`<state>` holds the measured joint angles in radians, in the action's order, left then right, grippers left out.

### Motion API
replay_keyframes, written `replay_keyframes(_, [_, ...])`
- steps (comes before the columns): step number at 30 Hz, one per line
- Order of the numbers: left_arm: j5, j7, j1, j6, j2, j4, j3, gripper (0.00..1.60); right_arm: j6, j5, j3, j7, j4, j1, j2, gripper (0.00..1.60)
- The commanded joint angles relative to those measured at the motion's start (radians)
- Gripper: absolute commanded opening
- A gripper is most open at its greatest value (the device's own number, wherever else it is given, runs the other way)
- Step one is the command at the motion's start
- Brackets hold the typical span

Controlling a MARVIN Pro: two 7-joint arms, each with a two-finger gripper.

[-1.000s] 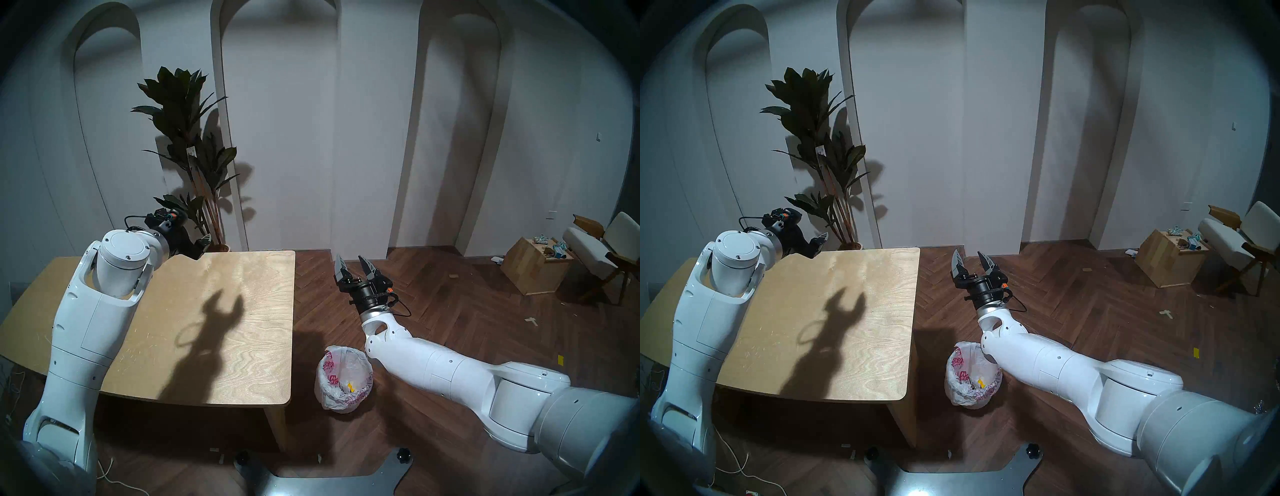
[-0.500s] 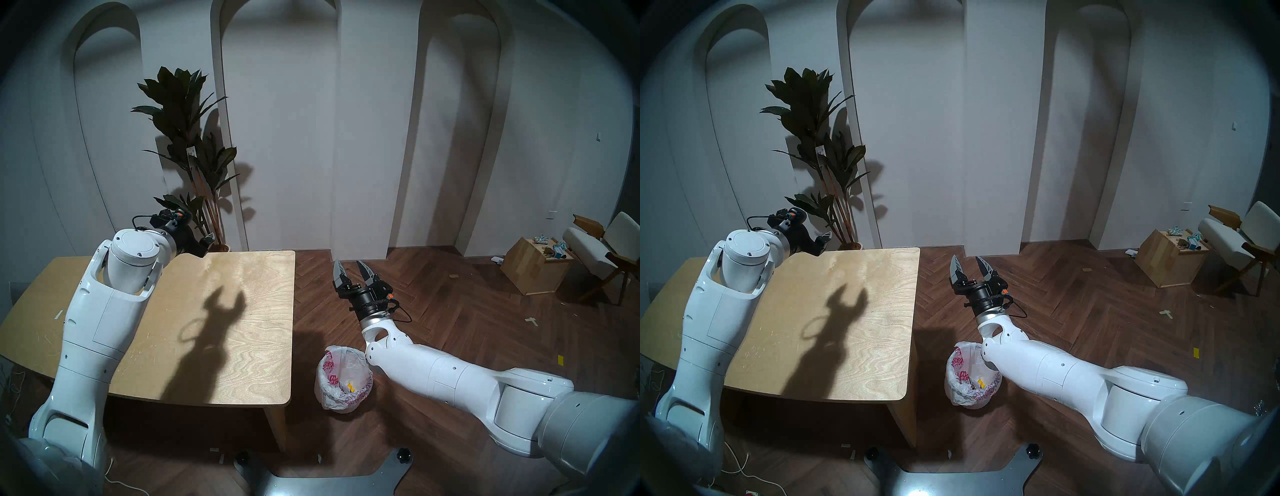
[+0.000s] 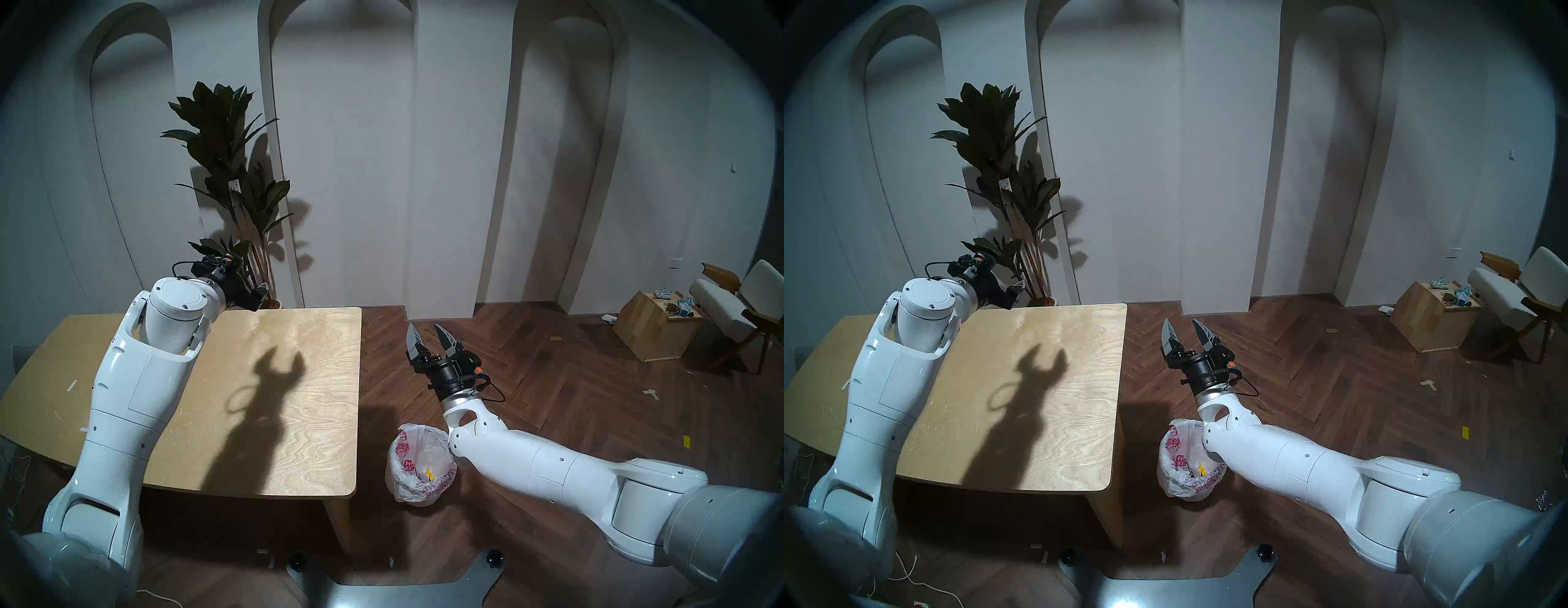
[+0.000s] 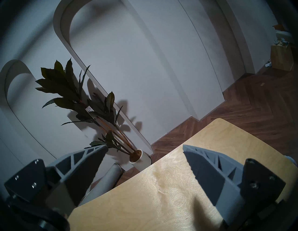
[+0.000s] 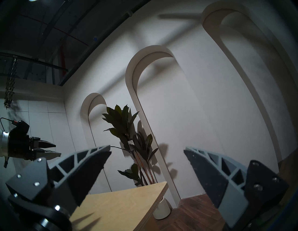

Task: Put the trash into the trash bin on the ground

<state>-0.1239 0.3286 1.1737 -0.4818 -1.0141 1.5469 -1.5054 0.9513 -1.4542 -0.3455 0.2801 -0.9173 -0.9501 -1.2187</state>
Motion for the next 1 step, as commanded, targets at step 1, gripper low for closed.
replay_keyframes(1, [-0.006,-0.016,-0.071,0.007,-0.019,-0.006,0.006,1.6,0.009,0.0,-0.008,0.009,-0.047,-0.007,0.01,1.6])
